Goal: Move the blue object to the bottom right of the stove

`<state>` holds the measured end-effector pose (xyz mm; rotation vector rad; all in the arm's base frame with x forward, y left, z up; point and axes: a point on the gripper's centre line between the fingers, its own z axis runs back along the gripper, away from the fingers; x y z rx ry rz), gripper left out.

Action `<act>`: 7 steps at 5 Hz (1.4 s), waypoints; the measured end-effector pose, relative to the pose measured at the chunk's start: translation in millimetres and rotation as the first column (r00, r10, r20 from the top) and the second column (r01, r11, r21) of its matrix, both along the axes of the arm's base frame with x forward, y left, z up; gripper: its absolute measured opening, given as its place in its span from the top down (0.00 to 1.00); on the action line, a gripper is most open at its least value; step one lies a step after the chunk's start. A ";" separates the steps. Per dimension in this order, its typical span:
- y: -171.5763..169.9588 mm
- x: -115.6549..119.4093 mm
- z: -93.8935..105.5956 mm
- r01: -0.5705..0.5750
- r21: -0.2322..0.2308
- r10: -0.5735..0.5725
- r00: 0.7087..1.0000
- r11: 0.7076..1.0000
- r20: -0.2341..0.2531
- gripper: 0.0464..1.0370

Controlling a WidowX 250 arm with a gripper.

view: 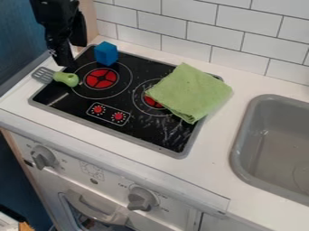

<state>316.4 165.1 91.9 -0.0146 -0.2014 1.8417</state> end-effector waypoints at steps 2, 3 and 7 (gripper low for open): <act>2.7 5.9 -20.2 0.013 -0.010 -0.014 0.998 1.000 -0.053 0.04; 2.0 20.4 -19.5 0.052 -0.039 -0.053 0.998 0.998 -0.032 0.04; -8.9 78.2 -30.4 0.141 -0.056 -0.139 0.990 0.988 0.036 0.04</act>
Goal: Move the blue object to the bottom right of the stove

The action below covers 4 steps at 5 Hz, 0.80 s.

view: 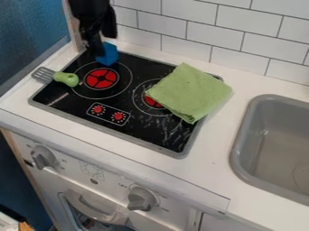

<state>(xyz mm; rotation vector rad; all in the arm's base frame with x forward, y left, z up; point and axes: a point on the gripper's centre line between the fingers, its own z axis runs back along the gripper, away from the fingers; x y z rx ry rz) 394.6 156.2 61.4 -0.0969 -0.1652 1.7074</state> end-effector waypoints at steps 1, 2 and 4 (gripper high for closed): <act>-7.5 10.3 -14.1 0.023 0.018 -0.022 0.999 1.000 -0.037 0.04; -4.8 7.6 -20.0 -0.016 0.054 0.019 0.997 0.998 -0.071 0.06; -6.2 -1.4 -25.2 -0.014 0.060 0.019 0.997 0.998 -0.070 0.44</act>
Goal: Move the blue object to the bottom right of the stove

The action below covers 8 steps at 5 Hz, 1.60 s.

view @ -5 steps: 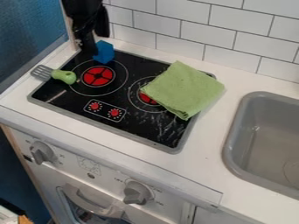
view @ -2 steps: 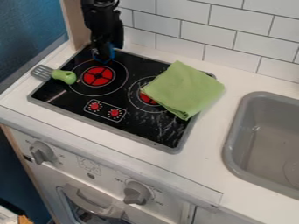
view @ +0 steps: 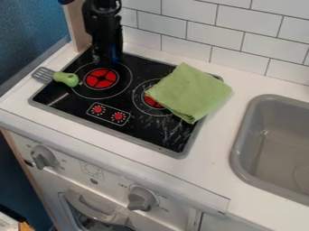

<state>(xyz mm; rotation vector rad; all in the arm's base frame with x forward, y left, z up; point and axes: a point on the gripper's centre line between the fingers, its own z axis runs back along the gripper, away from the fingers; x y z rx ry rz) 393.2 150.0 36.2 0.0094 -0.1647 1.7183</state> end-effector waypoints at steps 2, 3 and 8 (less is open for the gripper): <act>-14.4 -15.8 25.1 0.056 -0.021 -0.055 0.997 0.998 0.053 0.44; -35.0 -38.9 43.7 0.115 -0.035 -0.112 0.990 0.993 0.084 0.44; -142.5 -137.9 -8.3 0.484 -0.032 -0.484 0.875 0.874 0.008 0.44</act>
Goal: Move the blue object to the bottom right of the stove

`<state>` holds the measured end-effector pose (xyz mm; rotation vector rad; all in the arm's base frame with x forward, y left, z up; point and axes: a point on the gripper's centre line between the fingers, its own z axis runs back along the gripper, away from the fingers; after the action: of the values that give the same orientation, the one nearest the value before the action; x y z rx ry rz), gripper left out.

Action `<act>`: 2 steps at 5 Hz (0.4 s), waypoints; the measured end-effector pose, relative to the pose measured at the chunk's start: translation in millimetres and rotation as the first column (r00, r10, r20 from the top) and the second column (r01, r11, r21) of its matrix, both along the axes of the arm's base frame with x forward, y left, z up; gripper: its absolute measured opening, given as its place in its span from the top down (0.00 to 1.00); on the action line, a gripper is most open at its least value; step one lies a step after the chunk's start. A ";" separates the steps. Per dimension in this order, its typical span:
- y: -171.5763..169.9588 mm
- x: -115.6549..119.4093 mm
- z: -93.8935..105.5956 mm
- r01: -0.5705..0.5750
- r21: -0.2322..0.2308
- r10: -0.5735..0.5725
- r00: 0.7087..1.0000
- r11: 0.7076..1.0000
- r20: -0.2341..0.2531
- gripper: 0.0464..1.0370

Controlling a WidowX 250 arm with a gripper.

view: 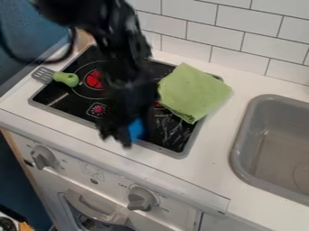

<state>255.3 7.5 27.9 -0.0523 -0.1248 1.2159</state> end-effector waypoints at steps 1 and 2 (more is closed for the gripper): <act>-3.8 8.6 -0.5 0.000 0.020 0.000 1.000 1.000 0.030 0.44; -6.8 15.0 0.5 -0.014 0.011 0.014 0.999 1.000 0.039 0.44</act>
<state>270.3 0.7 28.4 -0.0657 -0.1666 1.2284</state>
